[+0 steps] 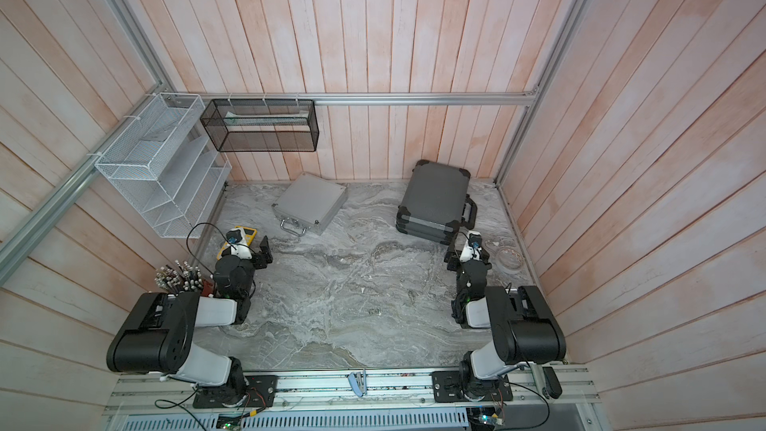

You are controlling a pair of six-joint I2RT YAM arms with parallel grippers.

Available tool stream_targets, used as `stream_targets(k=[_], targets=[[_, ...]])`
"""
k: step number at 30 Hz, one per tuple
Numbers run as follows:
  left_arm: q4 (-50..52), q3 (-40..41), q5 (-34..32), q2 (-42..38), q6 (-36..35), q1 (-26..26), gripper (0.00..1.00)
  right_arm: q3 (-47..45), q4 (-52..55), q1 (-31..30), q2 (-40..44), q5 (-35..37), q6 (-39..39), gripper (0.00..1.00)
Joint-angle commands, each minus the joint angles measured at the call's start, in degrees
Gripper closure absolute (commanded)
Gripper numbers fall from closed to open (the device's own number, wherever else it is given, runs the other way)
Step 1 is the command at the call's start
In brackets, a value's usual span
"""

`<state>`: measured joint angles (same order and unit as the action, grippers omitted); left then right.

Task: Open the poker set cases
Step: Move the poker set case to the center of the board.

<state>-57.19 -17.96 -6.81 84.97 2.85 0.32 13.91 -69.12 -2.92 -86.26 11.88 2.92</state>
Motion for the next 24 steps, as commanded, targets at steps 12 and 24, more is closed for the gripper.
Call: stream_targets(k=[12,24], targets=[[29.37,-12.46,-11.38,-12.45,9.76,-13.17,0.17,32.39,47.31,3.22,0.29,-11.51,2.42,0.26],[37.25,-24.02,-11.73,-5.73,13.13,-34.66,0.17,66.59,70.44,14.32,-24.26,-34.63,4.29,0.27]])
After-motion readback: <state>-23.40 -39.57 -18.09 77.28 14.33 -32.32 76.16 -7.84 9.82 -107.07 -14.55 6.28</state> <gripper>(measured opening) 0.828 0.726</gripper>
